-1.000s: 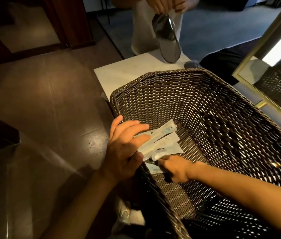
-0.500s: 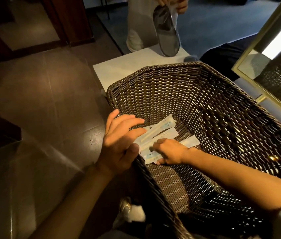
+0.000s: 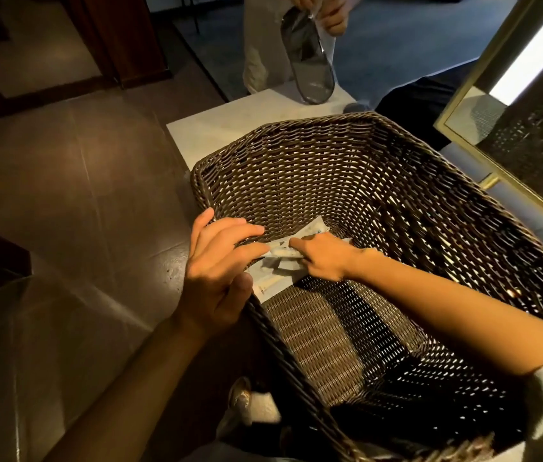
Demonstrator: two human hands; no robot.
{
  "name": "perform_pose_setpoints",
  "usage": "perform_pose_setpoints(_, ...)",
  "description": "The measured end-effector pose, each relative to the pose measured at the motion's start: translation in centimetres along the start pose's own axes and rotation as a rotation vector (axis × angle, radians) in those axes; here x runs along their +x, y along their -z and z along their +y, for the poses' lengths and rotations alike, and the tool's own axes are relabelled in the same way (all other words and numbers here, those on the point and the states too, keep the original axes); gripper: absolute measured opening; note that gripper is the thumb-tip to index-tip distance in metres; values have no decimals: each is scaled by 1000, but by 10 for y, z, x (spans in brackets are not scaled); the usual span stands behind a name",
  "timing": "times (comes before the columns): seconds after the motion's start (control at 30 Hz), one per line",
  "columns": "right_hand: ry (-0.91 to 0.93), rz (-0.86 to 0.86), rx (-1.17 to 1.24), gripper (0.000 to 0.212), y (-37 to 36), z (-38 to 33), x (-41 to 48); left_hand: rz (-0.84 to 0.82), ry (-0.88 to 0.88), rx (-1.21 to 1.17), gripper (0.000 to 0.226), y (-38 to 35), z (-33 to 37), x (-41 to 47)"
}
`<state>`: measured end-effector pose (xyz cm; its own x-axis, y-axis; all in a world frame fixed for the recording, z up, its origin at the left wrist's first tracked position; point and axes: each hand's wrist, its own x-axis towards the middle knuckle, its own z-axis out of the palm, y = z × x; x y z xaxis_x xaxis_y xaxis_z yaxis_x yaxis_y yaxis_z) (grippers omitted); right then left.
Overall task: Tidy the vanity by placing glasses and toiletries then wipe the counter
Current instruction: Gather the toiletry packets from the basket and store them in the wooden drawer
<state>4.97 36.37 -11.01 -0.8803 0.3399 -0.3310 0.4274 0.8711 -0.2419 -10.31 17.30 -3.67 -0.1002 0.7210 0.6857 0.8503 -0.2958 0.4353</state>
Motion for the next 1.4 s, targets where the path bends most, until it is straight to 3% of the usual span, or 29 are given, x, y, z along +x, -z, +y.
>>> perform_pose_setpoints(0.13, 6, 52, 133, 24, -2, 6, 4, -15, 2, 5, 60, 1, 0, 0)
perform_pose_setpoints(0.3, 75, 12, 30, 78, -13, -3, 12, -25, 25, -4, 63, 1, 0, 0)
perform_pose_setpoints(0.4, 150, -129, -123, 62, -23, -3, 23, -35, 29, -1, 62, 1, 1, 1)
perform_pose_setpoints(0.6, 112, -170, -121, 40, -30, -2, 31, -49, 43, 4, 63, 4, 3, 3)
perform_pose_setpoints(0.83, 147, -89, -144, 70, -31, 0, 25, -39, 45, 8, 65, 1, 2, 1)
perform_pose_setpoints(1.0, 53, -190, -51, 57, -29, -10, 31, -36, 46, -5, 64, 1, 1, 2)
perform_pose_setpoints(1.13, 86, -264, -140, 42, -32, -7, 25, -17, 37, -19, 65, 0, 1, 2)
perform_pose_setpoints(1.4, 124, 14, -172, 44, -13, -1, 34, 8, 13, -33, 61, -1, -3, 0)
